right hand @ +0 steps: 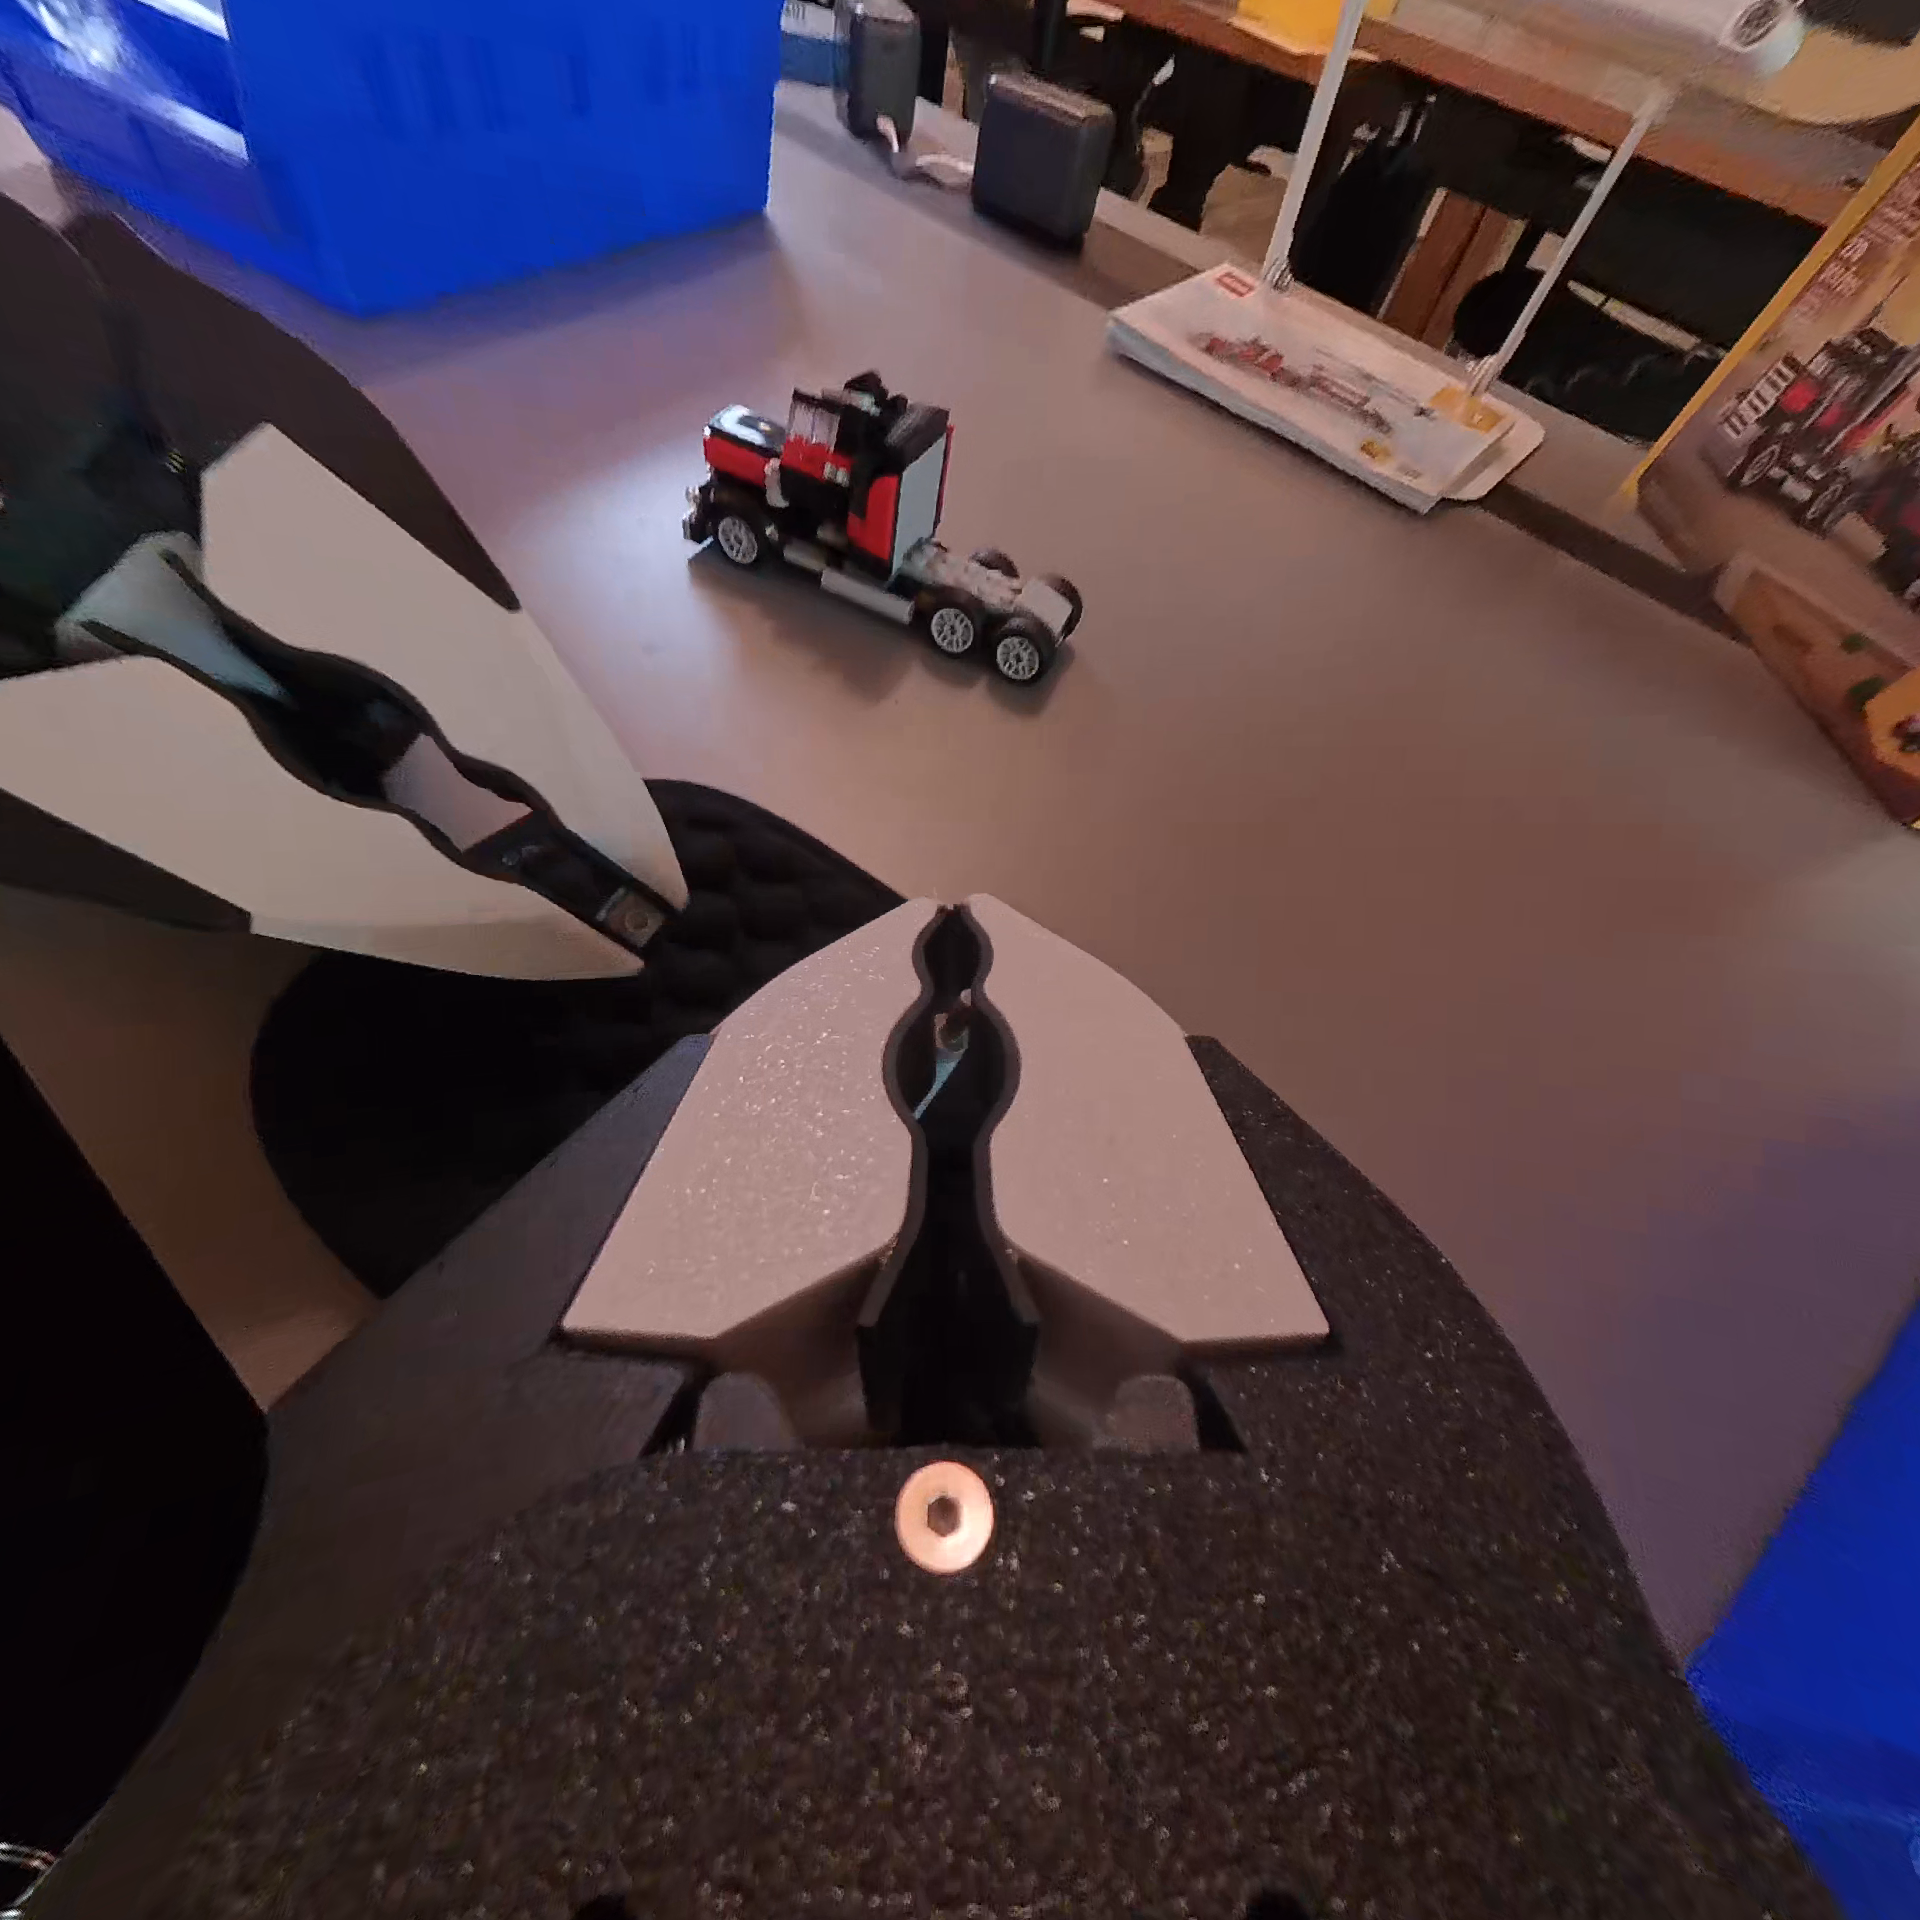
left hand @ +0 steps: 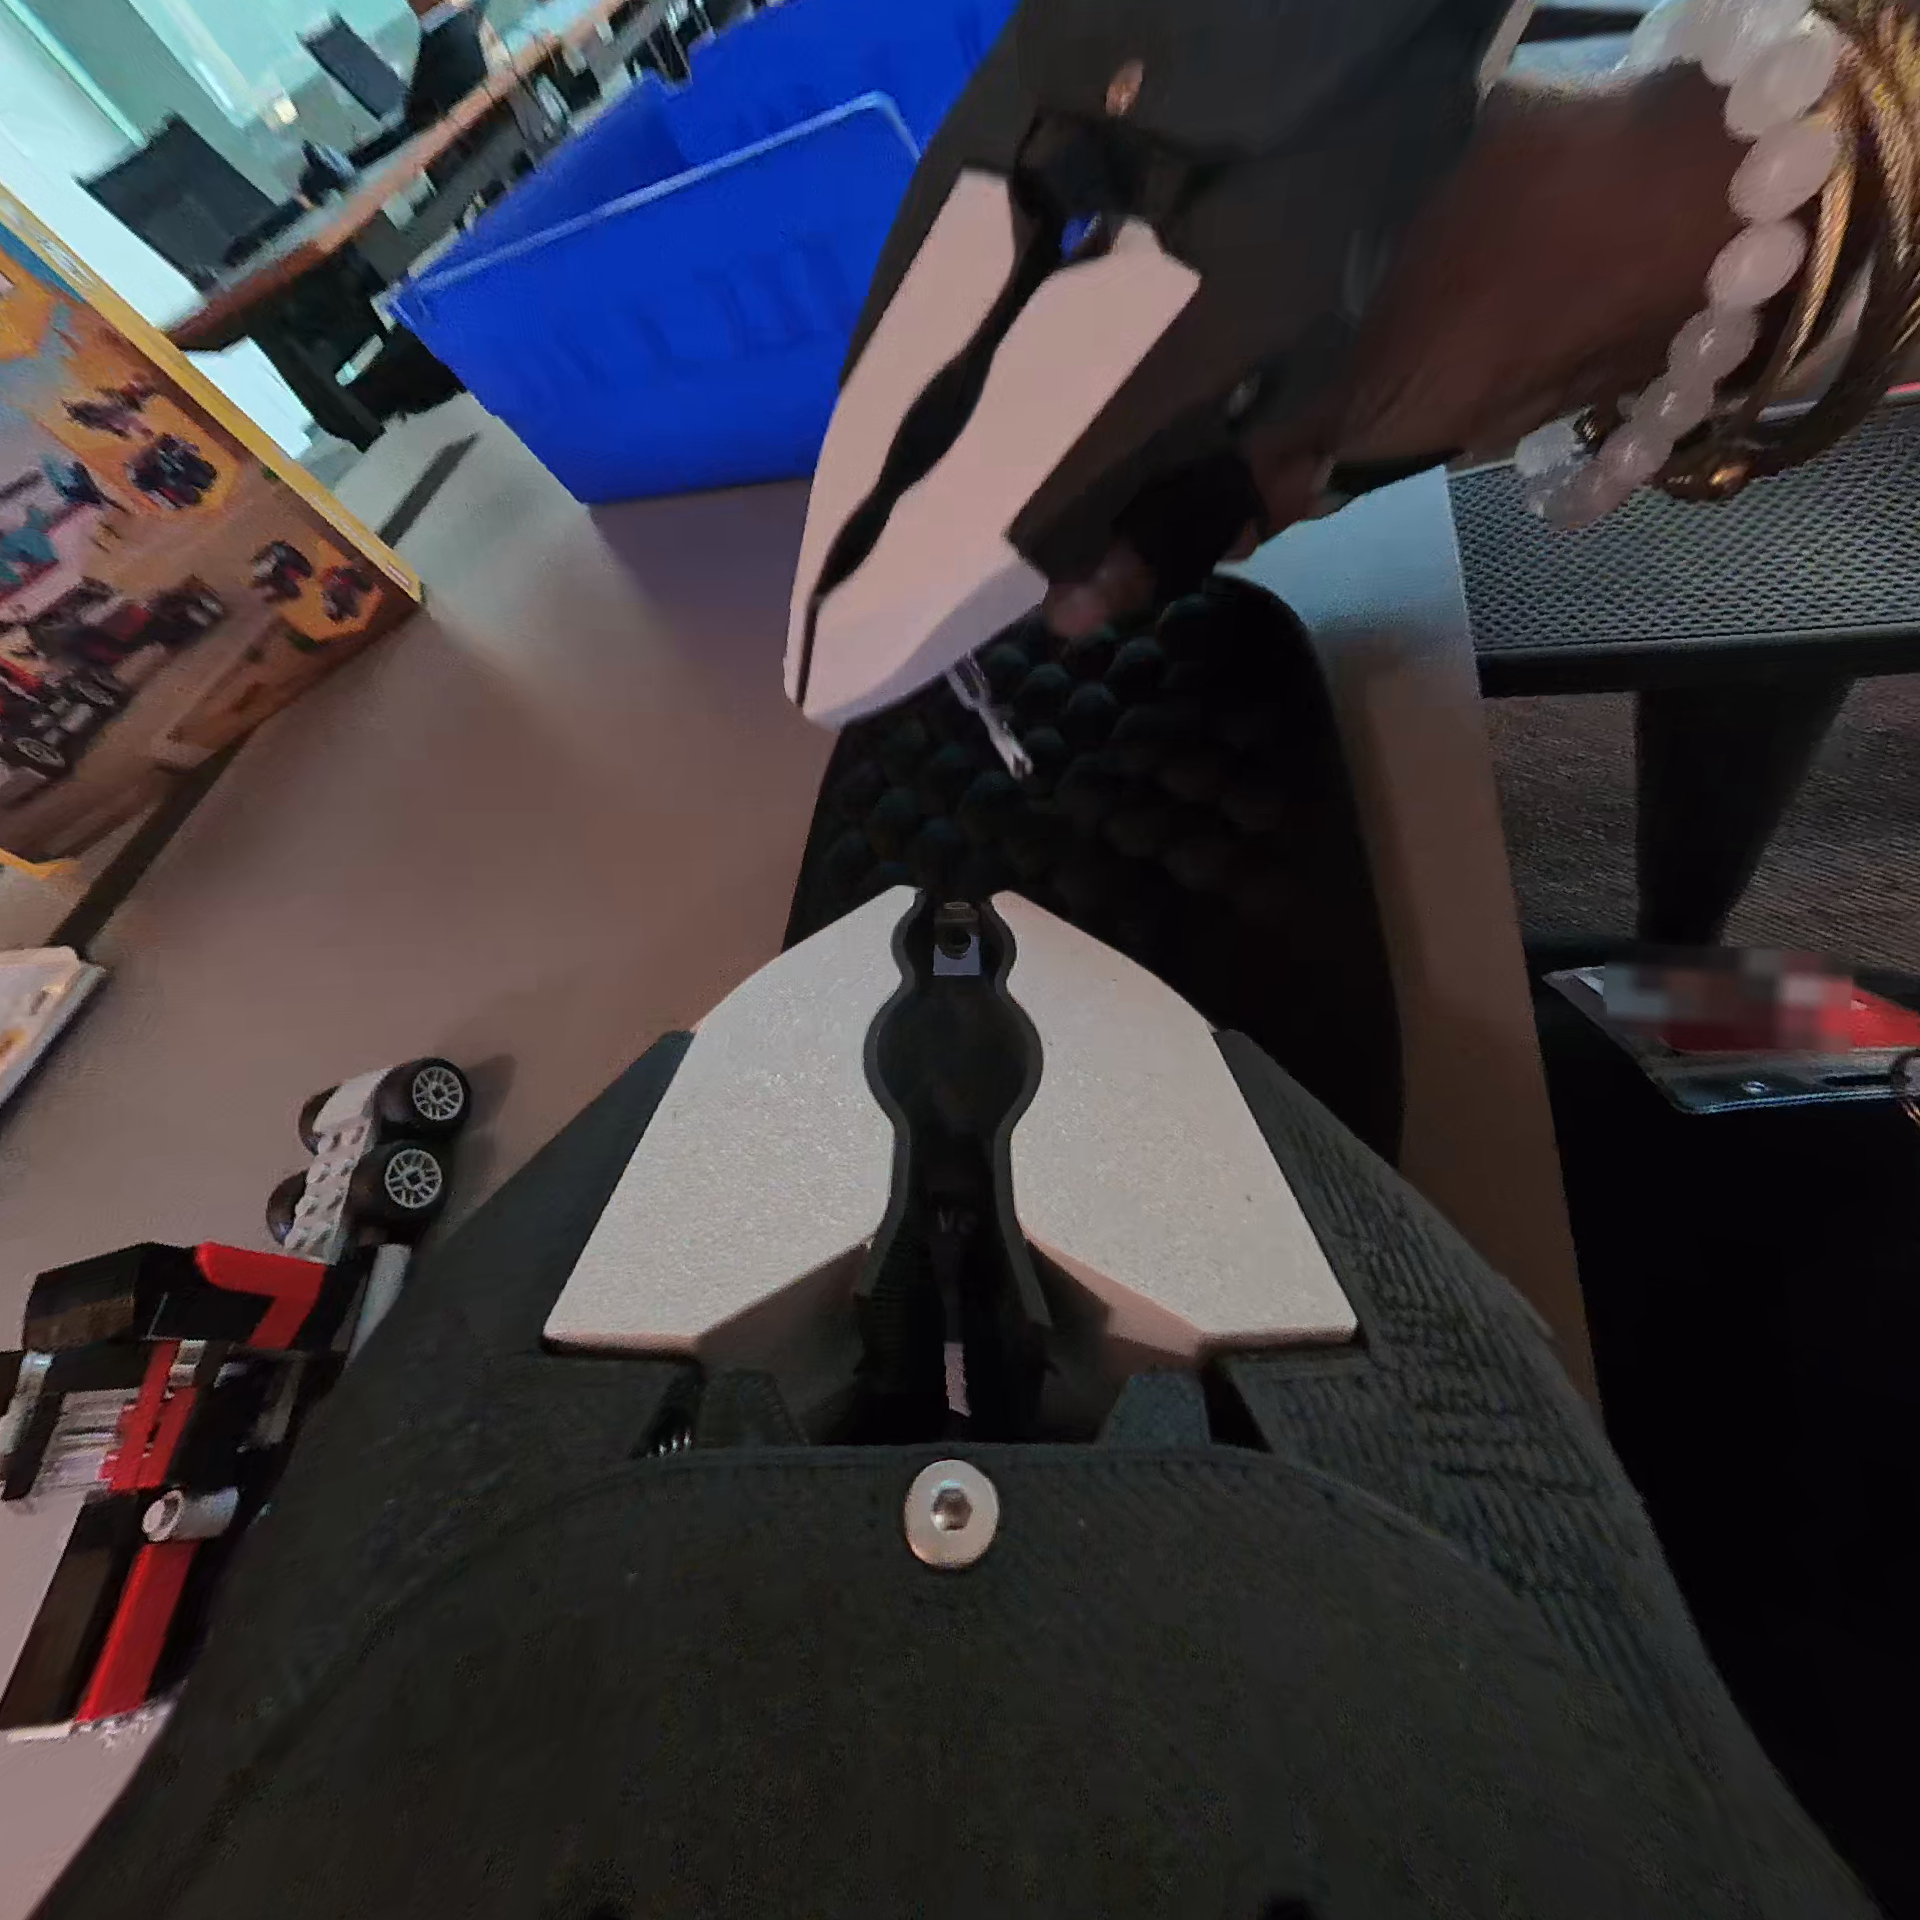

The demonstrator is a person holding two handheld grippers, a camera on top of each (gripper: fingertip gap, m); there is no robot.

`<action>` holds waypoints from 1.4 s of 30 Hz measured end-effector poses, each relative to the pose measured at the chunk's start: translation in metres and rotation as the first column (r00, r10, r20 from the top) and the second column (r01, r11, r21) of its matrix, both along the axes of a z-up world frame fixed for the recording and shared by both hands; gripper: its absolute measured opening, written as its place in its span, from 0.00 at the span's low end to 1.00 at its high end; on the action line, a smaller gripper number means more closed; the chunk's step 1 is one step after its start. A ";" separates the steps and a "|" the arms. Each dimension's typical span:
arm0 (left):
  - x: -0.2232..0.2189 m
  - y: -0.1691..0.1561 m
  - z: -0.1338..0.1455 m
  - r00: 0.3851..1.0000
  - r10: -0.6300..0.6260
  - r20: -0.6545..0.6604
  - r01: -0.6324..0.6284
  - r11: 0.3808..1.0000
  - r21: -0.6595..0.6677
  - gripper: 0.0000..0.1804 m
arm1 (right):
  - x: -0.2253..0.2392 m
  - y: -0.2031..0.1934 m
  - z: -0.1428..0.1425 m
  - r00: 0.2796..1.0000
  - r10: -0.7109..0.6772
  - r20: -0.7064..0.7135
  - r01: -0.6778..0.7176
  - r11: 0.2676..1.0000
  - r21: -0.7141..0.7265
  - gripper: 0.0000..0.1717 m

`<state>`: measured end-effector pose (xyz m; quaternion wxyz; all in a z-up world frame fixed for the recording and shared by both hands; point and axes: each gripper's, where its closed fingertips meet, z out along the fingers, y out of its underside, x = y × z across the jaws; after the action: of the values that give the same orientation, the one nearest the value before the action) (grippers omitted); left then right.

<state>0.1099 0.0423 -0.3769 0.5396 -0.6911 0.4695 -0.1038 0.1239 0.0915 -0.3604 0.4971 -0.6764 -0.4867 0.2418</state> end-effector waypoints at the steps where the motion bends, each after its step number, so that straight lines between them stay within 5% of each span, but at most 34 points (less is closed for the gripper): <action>1: -0.001 0.002 -0.001 1.000 0.010 0.001 -0.010 1.000 -0.013 0.05 | 0.000 0.000 0.003 1.000 0.007 -0.022 -0.007 1.000 -0.010 0.00; 6: 0.002 0.006 0.007 0.998 0.000 0.070 0.002 1.000 -0.024 0.05 | 0.000 -0.002 0.011 0.986 0.033 -0.161 -0.048 0.995 -0.092 0.00; 14: -0.015 0.000 0.047 0.942 0.025 0.335 -0.016 0.999 -0.031 0.05 | -0.007 -0.002 0.002 0.991 0.060 -0.118 -0.072 0.992 -0.106 0.00; 24: -0.115 -0.026 0.110 0.857 0.231 0.462 -0.267 0.964 0.013 0.05 | -0.012 -0.007 0.003 0.988 0.116 -0.102 -0.122 0.991 -0.048 0.13; 27: -0.178 -0.036 0.107 0.807 0.449 0.383 -0.494 0.869 0.023 0.05 | -0.011 -0.007 0.004 0.987 0.115 -0.114 -0.120 0.992 -0.039 0.14; 33: -0.336 -0.074 0.071 0.523 0.844 0.120 -0.851 0.524 0.021 0.05 | -0.012 -0.006 0.000 0.990 0.103 -0.098 -0.109 0.993 -0.052 0.14; 42: -0.396 -0.047 0.044 0.476 0.878 -0.040 -0.879 0.474 -0.051 0.05 | -0.013 -0.005 -0.004 0.993 0.099 -0.068 -0.103 0.993 -0.059 0.14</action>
<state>-0.2864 -0.0051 -0.3330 0.4923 -0.8514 0.0483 0.1745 0.1114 0.0866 -0.3641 0.4787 -0.6578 -0.4961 0.3035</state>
